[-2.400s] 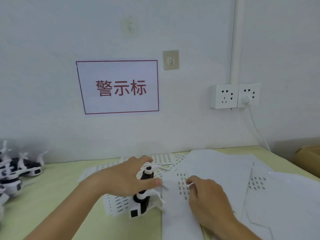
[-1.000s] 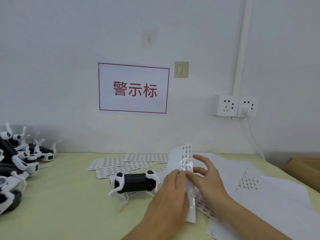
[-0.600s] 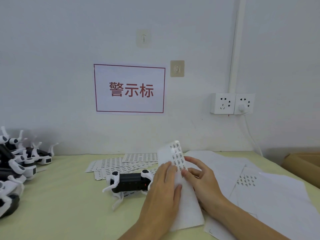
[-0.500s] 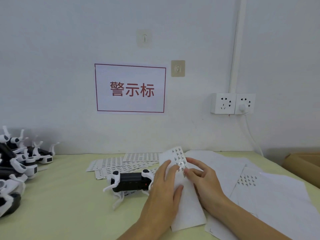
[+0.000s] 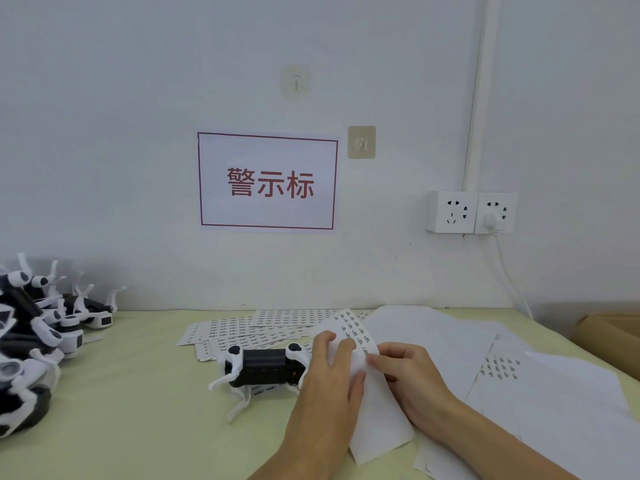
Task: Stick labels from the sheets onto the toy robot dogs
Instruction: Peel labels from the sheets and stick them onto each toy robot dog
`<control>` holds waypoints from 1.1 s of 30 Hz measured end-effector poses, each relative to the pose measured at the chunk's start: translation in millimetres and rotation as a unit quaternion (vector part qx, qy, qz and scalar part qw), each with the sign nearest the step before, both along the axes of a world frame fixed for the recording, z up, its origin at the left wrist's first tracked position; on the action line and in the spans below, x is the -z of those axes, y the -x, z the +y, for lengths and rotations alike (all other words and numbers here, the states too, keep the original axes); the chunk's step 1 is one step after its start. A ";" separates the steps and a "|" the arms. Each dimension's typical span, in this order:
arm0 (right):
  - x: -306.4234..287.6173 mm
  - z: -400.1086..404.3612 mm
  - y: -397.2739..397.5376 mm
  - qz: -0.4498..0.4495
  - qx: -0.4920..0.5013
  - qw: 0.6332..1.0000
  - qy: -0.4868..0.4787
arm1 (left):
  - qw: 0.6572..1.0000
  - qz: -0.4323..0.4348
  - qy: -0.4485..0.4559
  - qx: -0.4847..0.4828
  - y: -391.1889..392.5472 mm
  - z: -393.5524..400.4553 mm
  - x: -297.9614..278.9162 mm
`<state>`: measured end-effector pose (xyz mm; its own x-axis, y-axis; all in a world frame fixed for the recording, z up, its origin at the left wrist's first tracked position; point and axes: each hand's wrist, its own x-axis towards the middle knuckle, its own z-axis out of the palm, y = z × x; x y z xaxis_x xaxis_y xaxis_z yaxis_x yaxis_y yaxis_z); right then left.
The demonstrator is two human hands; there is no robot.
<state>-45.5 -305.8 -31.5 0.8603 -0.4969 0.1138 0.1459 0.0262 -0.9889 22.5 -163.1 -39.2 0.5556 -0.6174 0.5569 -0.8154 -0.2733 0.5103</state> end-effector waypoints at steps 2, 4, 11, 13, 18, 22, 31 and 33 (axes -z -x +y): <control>-0.3 0.7 0.2 -0.001 0.000 1.000 0.003 | 1.000 -0.003 -0.005 0.004 -0.3 -0.2 0.1; -0.5 1.8 0.9 -0.005 0.002 1.000 0.010 | 1.000 -0.012 -0.015 0.011 -0.8 -0.4 0.1; -2.3 7.0 3.5 -0.023 0.037 0.998 0.046 | 0.996 -0.049 -0.068 -0.016 0.1 0.1 1.7; -3.0 7.7 4.8 -0.013 0.045 0.997 0.062 | 0.994 -0.050 -0.090 -0.028 1.7 -0.4 1.5; -2.7 9.1 6.8 -0.013 0.042 0.995 0.092 | 0.995 -0.028 -0.089 -0.025 6.0 1.5 -4.5; -4.4 14.8 8.3 -0.029 0.033 0.988 0.151 | 0.996 -0.026 -0.085 -0.026 6.9 2.7 -6.9; -5.3 22.1 7.8 -0.036 0.066 0.967 0.244 | 0.992 -0.027 -0.120 -0.032 7.0 0.4 -7.4; -5.0 22.5 7.6 -0.034 0.075 0.965 0.250 | 0.990 -0.039 -0.128 -0.039 7.5 0.1 -7.3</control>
<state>-53.1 -283.3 -26.5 0.7651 -0.4837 0.4251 0.1755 -0.4786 -0.8603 15.0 -162.9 -31.9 0.5680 -0.7012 0.4309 -0.8213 -0.4492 0.3516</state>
